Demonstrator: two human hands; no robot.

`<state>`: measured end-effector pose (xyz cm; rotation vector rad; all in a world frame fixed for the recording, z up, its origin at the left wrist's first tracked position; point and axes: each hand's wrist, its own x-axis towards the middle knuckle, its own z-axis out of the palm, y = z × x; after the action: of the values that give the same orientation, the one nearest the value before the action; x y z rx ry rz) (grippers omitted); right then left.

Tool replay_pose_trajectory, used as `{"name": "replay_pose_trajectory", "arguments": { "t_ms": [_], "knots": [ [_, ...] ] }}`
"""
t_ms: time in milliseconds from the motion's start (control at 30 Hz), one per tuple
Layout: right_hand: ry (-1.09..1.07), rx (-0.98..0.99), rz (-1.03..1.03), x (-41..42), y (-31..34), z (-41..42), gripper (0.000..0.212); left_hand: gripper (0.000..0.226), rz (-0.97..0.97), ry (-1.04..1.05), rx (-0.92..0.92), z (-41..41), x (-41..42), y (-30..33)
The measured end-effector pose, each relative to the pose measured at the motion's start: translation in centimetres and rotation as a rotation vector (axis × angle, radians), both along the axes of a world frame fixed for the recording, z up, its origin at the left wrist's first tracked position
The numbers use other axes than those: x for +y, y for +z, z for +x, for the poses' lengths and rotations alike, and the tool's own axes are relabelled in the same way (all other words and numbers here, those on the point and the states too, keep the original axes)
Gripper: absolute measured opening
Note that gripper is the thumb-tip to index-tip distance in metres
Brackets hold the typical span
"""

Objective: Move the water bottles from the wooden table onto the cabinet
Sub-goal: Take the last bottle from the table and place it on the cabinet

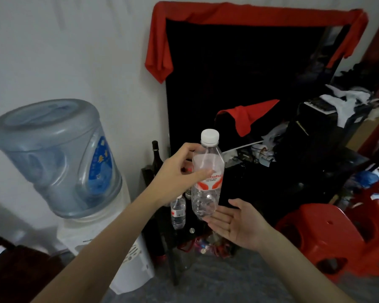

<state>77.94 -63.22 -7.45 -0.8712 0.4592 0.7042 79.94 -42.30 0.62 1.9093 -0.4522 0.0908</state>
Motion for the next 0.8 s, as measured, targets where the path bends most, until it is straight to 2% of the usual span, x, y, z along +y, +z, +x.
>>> {"name": "replay_pose_trajectory", "arguments": {
  "t_ms": [367,533,700,800],
  "knots": [
    [-0.185,0.024,-0.028,-2.3,-0.7,10.6,0.054,0.049,0.082,-0.201,0.059,14.6,-2.6,0.4],
    [-0.297,0.033,-0.058,-2.9,-0.3,15.2,0.056,0.059,0.12,-0.323,0.051,20.9,-3.6,1.2],
    [-0.384,0.1,-0.064,-2.9,-2.8,17.9,0.056,0.07,0.181,-0.444,0.065,25.8,-4.6,-0.6],
    [-0.439,0.163,-0.059,-2.9,-4.9,18.9,0.055,0.067,0.259,-0.486,0.042,27.8,-4.9,-2.1]
  ]
}}
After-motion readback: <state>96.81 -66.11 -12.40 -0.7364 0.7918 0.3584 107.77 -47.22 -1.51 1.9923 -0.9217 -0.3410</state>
